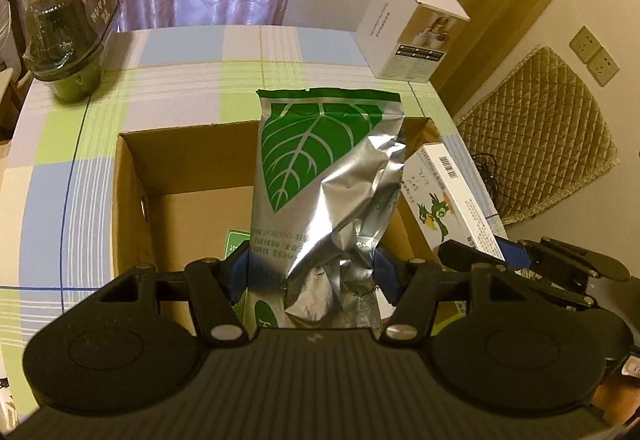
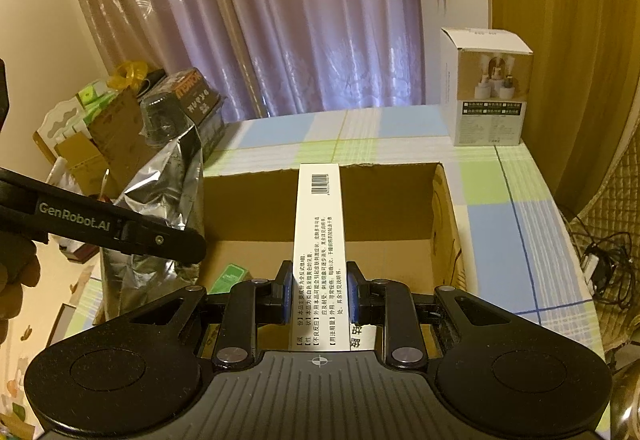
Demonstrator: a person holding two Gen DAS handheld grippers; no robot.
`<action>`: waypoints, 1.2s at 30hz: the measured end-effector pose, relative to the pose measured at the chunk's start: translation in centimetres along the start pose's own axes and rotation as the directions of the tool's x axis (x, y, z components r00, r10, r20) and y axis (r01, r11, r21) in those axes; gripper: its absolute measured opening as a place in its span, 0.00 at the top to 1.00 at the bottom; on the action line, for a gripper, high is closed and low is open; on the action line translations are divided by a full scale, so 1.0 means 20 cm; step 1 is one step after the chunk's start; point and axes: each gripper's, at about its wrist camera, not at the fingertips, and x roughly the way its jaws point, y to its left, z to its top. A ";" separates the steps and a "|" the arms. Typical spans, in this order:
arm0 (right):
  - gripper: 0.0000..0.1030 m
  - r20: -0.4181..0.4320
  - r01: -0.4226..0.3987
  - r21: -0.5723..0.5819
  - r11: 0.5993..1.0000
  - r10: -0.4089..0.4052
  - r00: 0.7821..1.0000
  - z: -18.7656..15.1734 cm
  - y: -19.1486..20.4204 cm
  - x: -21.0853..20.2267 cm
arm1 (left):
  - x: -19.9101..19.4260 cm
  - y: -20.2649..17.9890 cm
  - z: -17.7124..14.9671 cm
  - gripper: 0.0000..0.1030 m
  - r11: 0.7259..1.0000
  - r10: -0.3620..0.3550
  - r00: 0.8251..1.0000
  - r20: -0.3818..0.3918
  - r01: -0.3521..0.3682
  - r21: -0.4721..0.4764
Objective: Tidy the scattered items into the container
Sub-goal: 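Carry the foil bag and barcode box over the cardboard box and release both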
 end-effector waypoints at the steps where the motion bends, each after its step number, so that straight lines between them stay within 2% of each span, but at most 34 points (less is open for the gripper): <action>1: 0.73 -0.001 0.000 0.003 1.000 0.000 1.000 0.00 -0.01 0.01 | 0.01 0.00 0.00 0.44 1.000 0.001 1.000 -0.002 -0.001 -0.004; 20: 0.73 -0.017 0.020 0.023 1.000 -0.019 1.000 0.00 -0.09 0.10 | 0.13 -0.01 0.08 0.42 1.000 0.003 1.000 -0.004 -0.003 -0.010; 22: 0.73 -0.015 0.020 0.023 1.000 -0.020 1.000 0.00 -0.09 0.09 | 0.13 0.00 0.08 0.34 1.000 -0.002 1.000 0.006 0.002 -0.019; 36: 0.73 -0.020 0.017 0.030 0.999 -0.017 1.000 -0.02 -0.08 0.10 | 0.03 0.10 -0.01 0.33 0.999 0.027 0.999 0.027 -0.026 -0.042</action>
